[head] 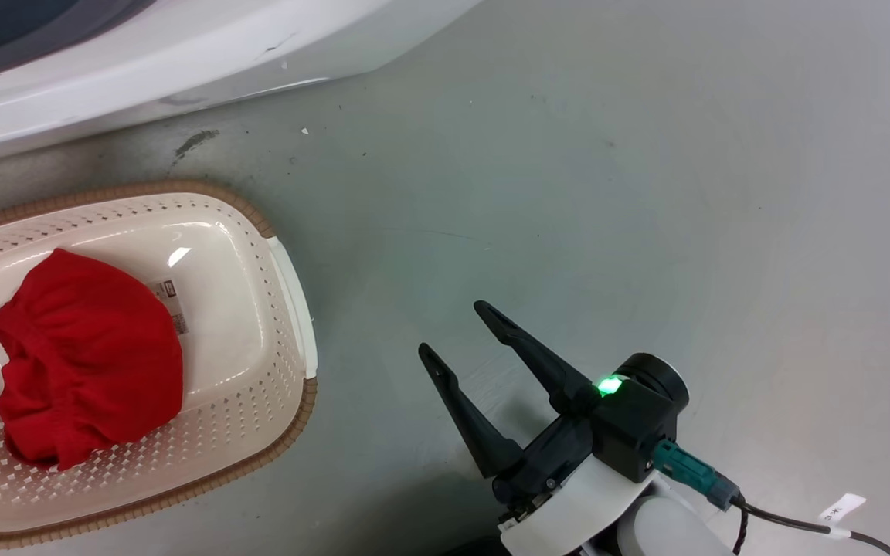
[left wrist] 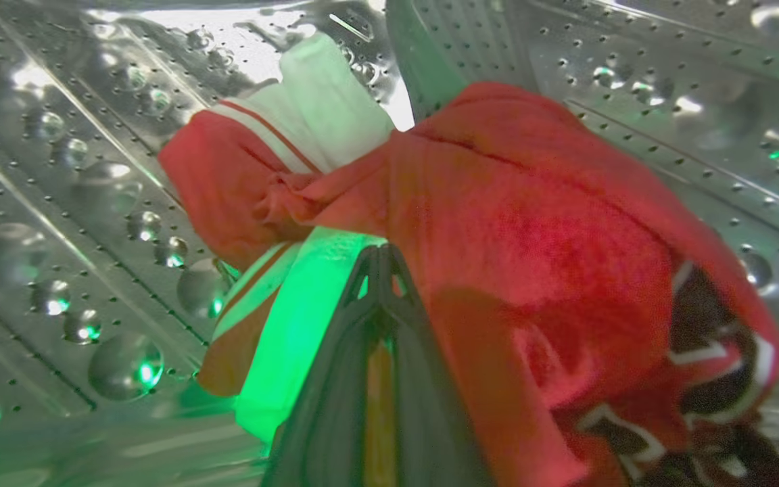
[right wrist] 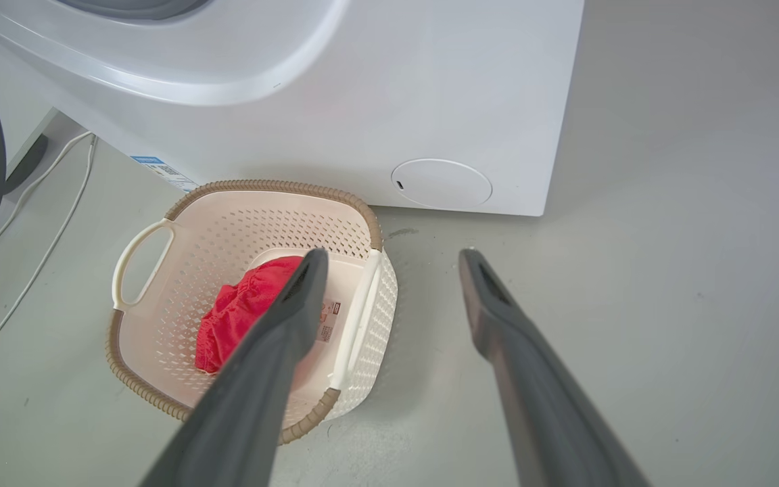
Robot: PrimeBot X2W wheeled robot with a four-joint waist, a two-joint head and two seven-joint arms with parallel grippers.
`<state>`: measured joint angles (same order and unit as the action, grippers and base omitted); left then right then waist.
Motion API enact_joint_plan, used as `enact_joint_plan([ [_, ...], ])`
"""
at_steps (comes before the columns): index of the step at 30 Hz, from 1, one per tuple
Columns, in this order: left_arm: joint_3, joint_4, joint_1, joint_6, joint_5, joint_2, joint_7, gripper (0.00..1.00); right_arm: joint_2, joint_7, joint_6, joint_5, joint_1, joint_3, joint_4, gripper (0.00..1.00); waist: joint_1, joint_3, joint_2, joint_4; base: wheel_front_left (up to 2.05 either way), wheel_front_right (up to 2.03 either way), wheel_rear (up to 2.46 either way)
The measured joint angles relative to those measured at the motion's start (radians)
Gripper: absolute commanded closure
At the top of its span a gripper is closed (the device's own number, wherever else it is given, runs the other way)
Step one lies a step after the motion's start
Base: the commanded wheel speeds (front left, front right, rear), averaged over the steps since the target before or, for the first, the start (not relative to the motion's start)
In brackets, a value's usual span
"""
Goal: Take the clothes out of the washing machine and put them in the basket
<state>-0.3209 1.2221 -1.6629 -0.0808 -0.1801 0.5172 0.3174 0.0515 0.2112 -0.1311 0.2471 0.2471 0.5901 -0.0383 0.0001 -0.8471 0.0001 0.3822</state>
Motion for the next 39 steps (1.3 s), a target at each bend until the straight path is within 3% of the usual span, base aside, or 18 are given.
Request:
enact_joint_plan([
  [13, -0.006, -0.104, 0.004, 0.056, 0.001, 0.019, -0.221, 1.00, 0.000, 0.012, 0.000, 0.007, 0.019, -0.014, -0.017, 0.00, 0.0000, 0.003, 0.0000, -0.002, 0.00, 0.00, 0.00],
  [24, 0.011, -0.142, 0.080, 0.067, -0.051, -0.025, -0.411, 1.00, 0.000, 0.014, 0.000, -0.003, 0.041, -0.059, -0.018, 0.00, 0.0000, 0.046, 0.0000, -0.024, 0.00, 0.00, 0.00],
  [29, 0.030, -0.120, 0.145, 0.050, -0.091, -0.035, -0.492, 1.00, 0.000, 0.018, 0.000, -0.008, 0.056, -0.095, -0.013, 0.00, 0.0000, 0.091, 0.0000, -0.034, 0.00, 0.00, 0.00],
  [39, 0.052, -0.078, 0.256, 0.018, -0.144, -0.044, -0.546, 1.00, 0.000, 0.021, 0.000, -0.010, 0.053, -0.127, -0.015, 0.00, -0.0001, 0.167, 0.0000, -0.047, 0.00, 0.00, 0.00],
])
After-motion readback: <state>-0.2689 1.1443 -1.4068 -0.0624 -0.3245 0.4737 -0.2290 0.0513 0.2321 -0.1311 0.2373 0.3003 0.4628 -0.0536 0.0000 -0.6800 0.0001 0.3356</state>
